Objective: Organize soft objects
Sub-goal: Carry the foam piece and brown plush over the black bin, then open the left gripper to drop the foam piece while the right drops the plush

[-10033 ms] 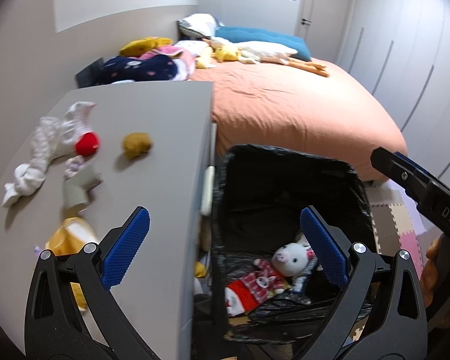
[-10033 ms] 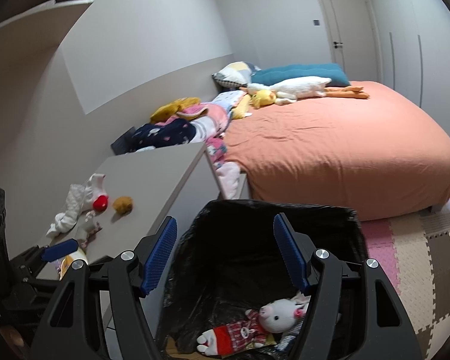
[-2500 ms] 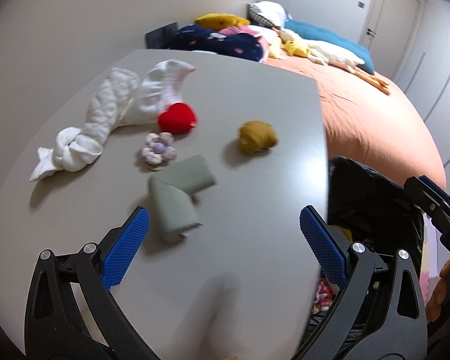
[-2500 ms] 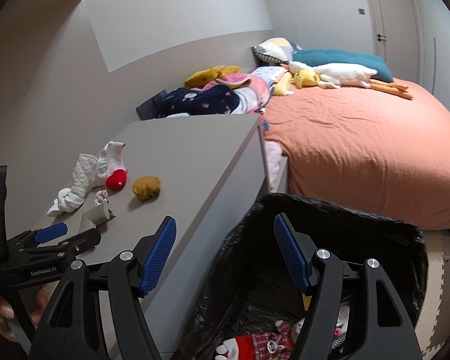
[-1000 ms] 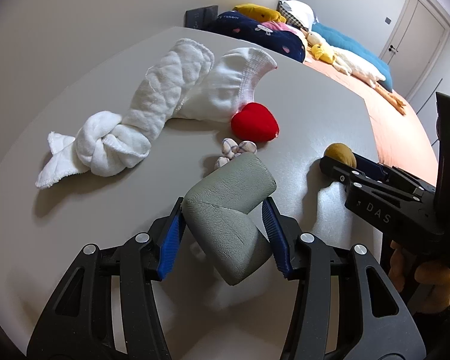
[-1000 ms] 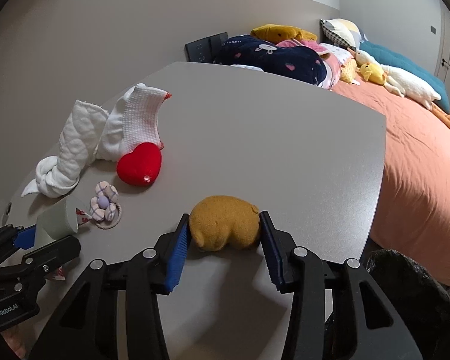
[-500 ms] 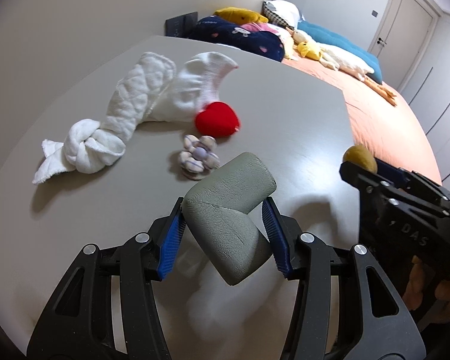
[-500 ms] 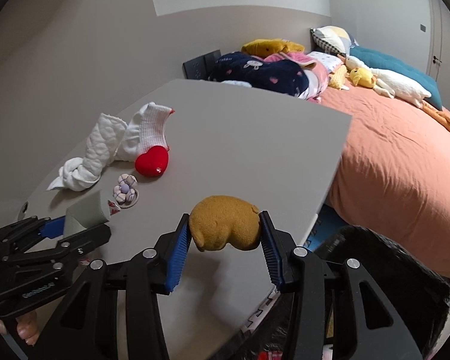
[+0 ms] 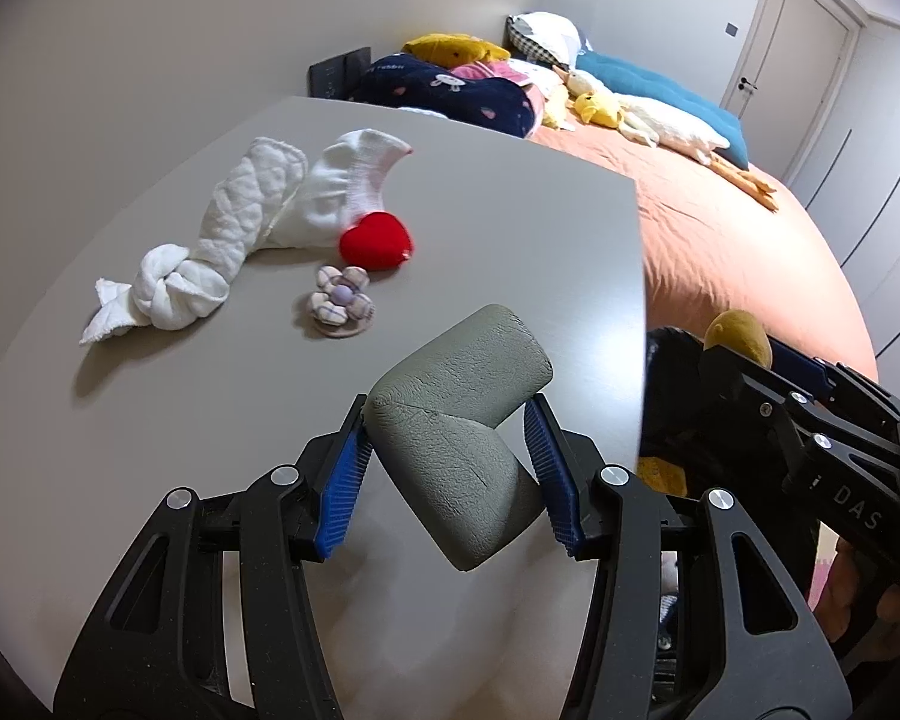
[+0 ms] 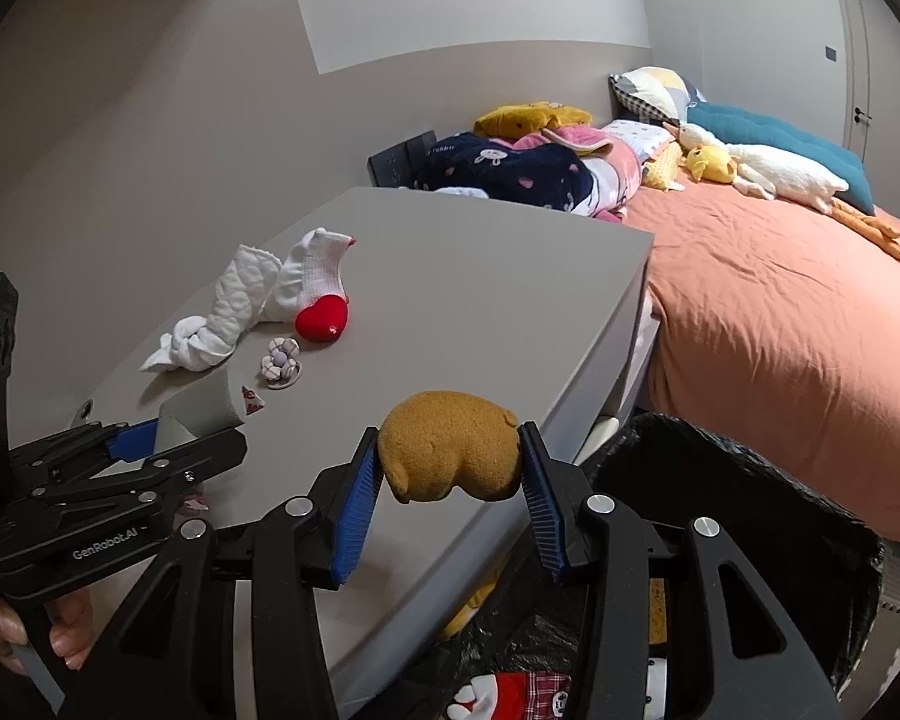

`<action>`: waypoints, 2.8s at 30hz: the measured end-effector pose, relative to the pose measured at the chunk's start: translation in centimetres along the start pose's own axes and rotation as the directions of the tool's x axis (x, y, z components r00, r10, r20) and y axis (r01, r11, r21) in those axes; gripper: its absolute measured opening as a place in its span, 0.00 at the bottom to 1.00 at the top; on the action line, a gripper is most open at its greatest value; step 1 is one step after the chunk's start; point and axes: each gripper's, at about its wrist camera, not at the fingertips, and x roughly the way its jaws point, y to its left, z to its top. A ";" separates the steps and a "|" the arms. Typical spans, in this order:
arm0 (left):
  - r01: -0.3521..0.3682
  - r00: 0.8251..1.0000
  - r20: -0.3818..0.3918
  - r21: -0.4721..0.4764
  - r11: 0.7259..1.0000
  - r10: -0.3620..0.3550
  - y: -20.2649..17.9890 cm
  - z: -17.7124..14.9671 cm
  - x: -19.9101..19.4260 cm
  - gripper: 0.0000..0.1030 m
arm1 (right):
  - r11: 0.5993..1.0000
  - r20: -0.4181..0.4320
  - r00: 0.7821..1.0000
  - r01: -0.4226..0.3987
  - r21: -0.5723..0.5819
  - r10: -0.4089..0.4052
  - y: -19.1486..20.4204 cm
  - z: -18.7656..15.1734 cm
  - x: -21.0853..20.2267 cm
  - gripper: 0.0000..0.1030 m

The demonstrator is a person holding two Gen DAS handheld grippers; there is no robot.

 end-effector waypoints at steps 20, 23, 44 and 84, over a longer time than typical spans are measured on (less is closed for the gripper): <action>0.084 0.996 0.005 0.104 0.991 -0.084 -7.5 -1.2 -1.3 0.49 | 0.994 0.073 0.994 0.075 0.075 -0.080 -5.5 -2.5 -7.2 0.46; 0.093 0.996 -0.003 0.120 0.988 -0.093 -8.7 -1.3 -1.0 0.49 | 0.993 0.079 0.993 0.082 0.089 -0.089 -6.5 -2.8 -7.8 0.46; 0.202 0.979 -0.063 0.261 0.944 -0.192 -16.8 -2.5 -0.2 0.49 | 0.959 0.095 0.970 0.203 0.198 -0.225 -13.0 -5.4 -12.1 0.46; 0.231 0.966 -0.182 0.308 0.923 -0.181 -20.1 -4.0 2.6 0.94 | 0.900 0.083 0.927 0.329 0.285 -0.365 -16.5 -7.0 -14.7 0.73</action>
